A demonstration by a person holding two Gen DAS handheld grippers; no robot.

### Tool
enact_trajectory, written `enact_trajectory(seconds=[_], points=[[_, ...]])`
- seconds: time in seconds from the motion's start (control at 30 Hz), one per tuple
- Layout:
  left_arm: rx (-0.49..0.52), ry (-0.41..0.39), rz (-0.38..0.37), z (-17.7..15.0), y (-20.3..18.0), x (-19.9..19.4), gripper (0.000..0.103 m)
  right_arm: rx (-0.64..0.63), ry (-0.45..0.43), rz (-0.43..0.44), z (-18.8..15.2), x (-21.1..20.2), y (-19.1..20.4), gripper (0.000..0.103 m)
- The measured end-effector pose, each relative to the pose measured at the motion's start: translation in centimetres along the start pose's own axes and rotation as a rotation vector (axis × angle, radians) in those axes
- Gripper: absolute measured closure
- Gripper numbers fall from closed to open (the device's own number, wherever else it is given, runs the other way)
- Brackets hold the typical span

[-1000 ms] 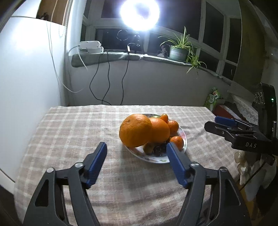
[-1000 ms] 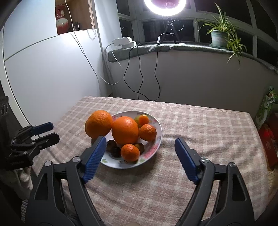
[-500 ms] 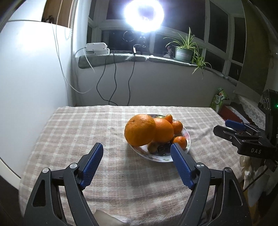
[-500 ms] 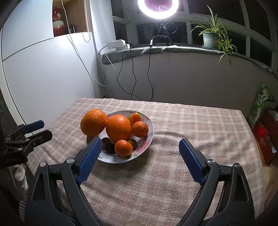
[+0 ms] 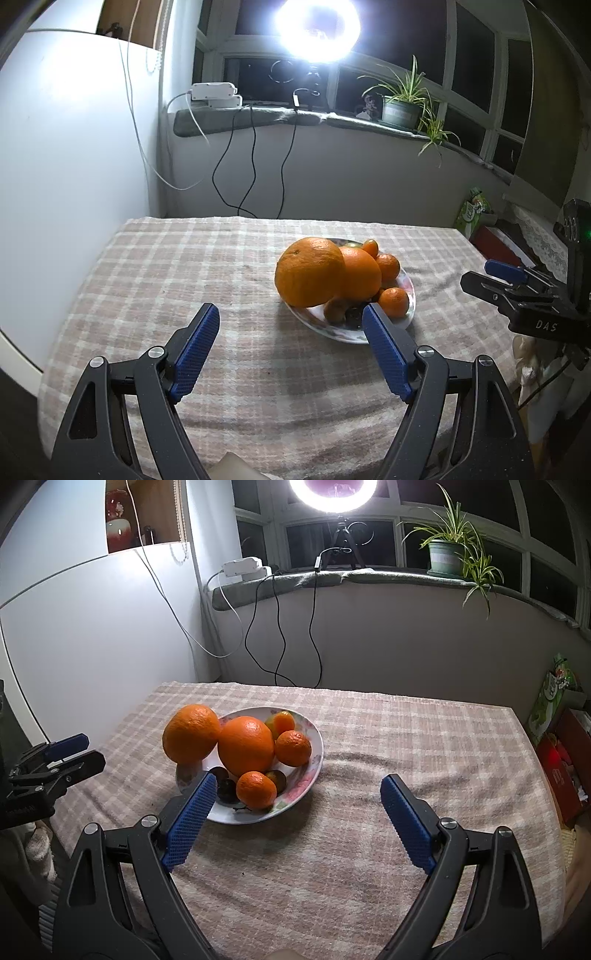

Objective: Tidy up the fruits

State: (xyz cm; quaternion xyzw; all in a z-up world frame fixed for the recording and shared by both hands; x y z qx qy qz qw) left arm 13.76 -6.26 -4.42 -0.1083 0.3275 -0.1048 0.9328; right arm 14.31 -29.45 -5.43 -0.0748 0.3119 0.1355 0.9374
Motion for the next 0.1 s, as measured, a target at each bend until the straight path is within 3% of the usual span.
enact_trajectory(seconds=[0.1], points=[[-0.004, 0.005, 0.006, 0.08, 0.25, 0.28, 0.023, -0.003, 0.008, -0.005, -0.05, 0.38, -0.21, 0.01]])
Point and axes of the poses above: each gripper's, at about its wrist camera, not at the fingertips, and x roughly the way its jaws point, y to its left, z to its top, the point moved 7 cm from there along x, roughly the way its jaws point, and after that the axes turned 12 degrees about -x, right-handed, at the moved point
